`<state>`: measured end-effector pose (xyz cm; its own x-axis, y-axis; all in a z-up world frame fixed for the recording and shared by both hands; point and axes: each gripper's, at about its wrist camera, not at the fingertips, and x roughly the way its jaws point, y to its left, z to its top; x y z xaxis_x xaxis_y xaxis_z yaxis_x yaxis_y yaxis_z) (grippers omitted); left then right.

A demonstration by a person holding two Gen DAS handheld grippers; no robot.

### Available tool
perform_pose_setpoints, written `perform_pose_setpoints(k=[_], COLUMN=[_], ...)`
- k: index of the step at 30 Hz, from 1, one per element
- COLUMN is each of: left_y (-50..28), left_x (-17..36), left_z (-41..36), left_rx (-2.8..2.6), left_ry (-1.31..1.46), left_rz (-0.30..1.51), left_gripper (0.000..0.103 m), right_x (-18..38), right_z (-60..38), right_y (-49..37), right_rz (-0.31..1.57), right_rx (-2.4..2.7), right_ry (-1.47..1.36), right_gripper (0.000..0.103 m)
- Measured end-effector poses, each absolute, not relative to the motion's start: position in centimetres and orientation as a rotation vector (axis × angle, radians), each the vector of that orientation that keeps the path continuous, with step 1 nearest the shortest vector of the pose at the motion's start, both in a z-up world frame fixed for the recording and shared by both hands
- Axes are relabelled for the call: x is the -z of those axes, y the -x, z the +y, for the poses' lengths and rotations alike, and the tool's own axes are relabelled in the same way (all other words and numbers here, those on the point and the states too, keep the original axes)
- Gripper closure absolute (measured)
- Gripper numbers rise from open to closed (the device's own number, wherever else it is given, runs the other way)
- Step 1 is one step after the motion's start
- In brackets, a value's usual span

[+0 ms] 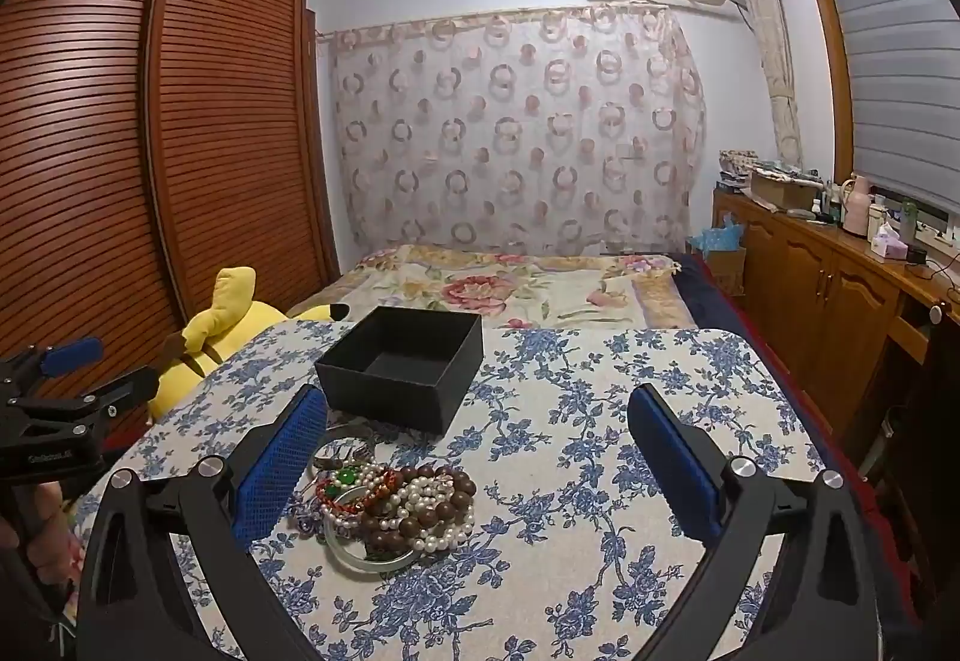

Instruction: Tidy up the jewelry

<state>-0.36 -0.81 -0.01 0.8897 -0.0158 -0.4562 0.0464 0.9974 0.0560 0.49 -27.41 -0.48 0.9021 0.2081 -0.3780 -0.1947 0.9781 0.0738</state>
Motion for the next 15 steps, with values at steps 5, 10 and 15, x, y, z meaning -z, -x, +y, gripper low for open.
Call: perform_pose_setpoints(k=[5,10,15], left_y=[0.23,0.26,0.25], left_x=[0.0,0.02,0.0], left_z=[-0.74,-0.72,-0.69], left_rx=[0.037,0.037,0.036], left_ry=[-0.064,-0.065,-0.064], left_rz=[0.476,0.475,0.475], left_gripper=[0.006,0.007,0.007], right_x=[0.5,0.51,0.48], right_z=[-27.38,-27.37,-27.33], right_y=[-0.5,-0.51,-0.5], right_rz=[0.394,0.394,0.395], right_rx=[-0.209,-0.208,-0.208], right_ry=[-0.035,-0.034,-0.032], right_gripper=[0.002,0.002,0.002])
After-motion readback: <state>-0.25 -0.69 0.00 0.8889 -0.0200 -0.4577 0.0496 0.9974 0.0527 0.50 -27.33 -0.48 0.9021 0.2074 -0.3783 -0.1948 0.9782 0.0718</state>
